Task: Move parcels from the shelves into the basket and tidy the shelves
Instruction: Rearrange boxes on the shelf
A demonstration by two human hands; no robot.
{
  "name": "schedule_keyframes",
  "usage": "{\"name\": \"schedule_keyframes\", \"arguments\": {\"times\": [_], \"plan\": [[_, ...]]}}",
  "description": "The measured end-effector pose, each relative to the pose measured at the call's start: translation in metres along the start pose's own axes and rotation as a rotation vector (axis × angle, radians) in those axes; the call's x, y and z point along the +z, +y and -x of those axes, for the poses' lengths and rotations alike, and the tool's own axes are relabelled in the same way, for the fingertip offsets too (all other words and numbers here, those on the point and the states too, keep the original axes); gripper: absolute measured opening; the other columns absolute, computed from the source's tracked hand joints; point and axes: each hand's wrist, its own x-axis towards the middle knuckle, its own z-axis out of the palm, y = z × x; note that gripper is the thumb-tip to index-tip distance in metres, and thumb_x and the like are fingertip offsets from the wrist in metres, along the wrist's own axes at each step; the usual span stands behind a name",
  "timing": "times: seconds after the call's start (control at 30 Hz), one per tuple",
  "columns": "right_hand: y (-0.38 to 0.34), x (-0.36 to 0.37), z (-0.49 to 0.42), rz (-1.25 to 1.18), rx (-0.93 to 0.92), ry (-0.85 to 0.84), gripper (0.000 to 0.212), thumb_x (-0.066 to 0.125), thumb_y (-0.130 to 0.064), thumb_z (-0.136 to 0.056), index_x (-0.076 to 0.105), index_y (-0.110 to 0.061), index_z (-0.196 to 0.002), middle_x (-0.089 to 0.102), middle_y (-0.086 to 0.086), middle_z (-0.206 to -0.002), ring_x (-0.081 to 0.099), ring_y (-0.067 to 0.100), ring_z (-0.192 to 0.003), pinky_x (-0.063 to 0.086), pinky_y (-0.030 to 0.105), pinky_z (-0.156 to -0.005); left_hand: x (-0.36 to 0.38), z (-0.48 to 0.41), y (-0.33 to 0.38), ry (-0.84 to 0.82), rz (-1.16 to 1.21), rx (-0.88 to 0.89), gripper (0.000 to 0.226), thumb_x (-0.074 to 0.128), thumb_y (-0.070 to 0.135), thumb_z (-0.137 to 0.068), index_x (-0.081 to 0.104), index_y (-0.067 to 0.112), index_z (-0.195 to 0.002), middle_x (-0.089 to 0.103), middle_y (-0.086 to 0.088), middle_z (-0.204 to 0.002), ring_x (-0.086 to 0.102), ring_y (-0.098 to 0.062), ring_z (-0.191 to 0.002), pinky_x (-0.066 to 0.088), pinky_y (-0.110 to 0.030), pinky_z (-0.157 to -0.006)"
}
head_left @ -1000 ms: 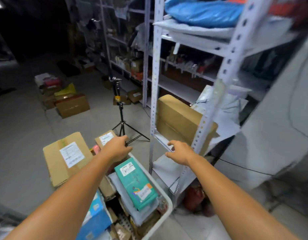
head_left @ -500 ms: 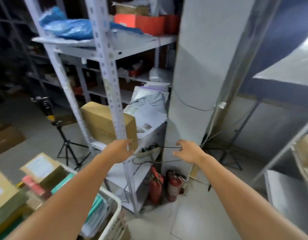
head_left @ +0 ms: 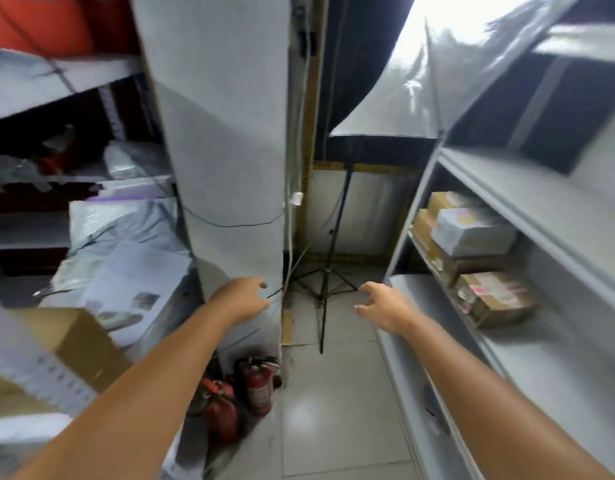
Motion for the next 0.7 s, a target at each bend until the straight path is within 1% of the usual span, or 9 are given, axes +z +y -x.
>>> {"name": "schedule_keyframes", "arguments": {"times": [0.07,0.17,0.23,0.33,0.43,0.6,0.7], "plan": [[0.021,-0.006,0.002,-0.029,0.085,0.025,0.057,0.061,-0.044,-0.091,0.047,-0.023,-0.142,0.058,0.005,-0.137,0.055,0.024,-0.124,0.046,0.036,-0.102,0.008,-0.025,0.022,-0.041,-0.034,0.083,0.049,0.059,0.04,-0.091,0.05,0.026,-0.137,0.057,-0.005,-0.136,0.056,-0.026,-0.119,0.048,-0.035,-0.097],[0.058,-0.013,0.009,-0.045,0.214,0.047,0.054,0.061,-0.042,-0.093,0.048,-0.022,-0.141,0.057,0.006,-0.138,0.053,0.026,-0.126,0.044,0.038,-0.104,0.025,-0.058,0.06,-0.089,-0.103,0.186,0.047,0.056,0.042,-0.093,0.05,0.028,-0.137,0.059,-0.003,-0.133,0.057,-0.024,-0.118,0.049,-0.036,-0.095],[0.085,-0.017,0.012,-0.09,0.292,0.063,0.055,0.061,-0.042,-0.092,0.046,-0.023,-0.142,0.056,0.006,-0.139,0.054,0.025,-0.126,0.044,0.04,-0.104,0.04,-0.079,0.089,-0.118,-0.128,0.248,0.047,0.057,0.042,-0.092,0.05,0.028,-0.137,0.06,-0.003,-0.132,0.057,-0.023,-0.119,0.049,-0.035,-0.095],[0.128,-0.023,0.011,-0.153,0.373,0.083,0.056,0.061,-0.041,-0.093,0.046,-0.023,-0.143,0.057,0.006,-0.137,0.055,0.024,-0.123,0.046,0.036,-0.101,0.065,-0.106,0.134,-0.166,-0.144,0.334,0.048,0.057,0.042,-0.092,0.05,0.027,-0.137,0.059,-0.001,-0.132,0.057,-0.021,-0.118,0.049,-0.034,-0.094],[0.171,-0.029,0.002,-0.199,0.43,0.102,0.055,0.062,-0.037,-0.094,0.046,-0.021,-0.144,0.056,0.006,-0.138,0.054,0.024,-0.123,0.043,0.032,-0.099,0.089,-0.132,0.182,-0.197,-0.164,0.398,0.047,0.056,0.044,-0.092,0.05,0.03,-0.137,0.059,0.001,-0.132,0.056,-0.019,-0.118,0.048,-0.031,-0.092],[0.244,-0.038,-0.032,-0.267,0.52,0.146,0.055,0.062,-0.04,-0.091,0.047,-0.025,-0.142,0.058,0.006,-0.137,0.055,0.025,-0.122,0.046,0.035,-0.1,0.122,-0.183,0.256,-0.225,-0.225,0.459,0.047,0.055,0.044,-0.093,0.049,0.029,-0.137,0.056,-0.002,-0.135,0.053,-0.02,-0.123,0.046,-0.033,-0.098],[0.284,-0.041,-0.05,-0.292,0.574,0.181,0.054,0.062,-0.041,-0.091,0.049,-0.024,-0.14,0.058,0.007,-0.136,0.056,0.027,-0.121,0.047,0.035,-0.096,0.139,-0.212,0.297,-0.225,-0.237,0.48,0.046,0.056,0.042,-0.094,0.05,0.028,-0.137,0.057,-0.002,-0.134,0.054,-0.02,-0.122,0.045,-0.032,-0.097]]}}
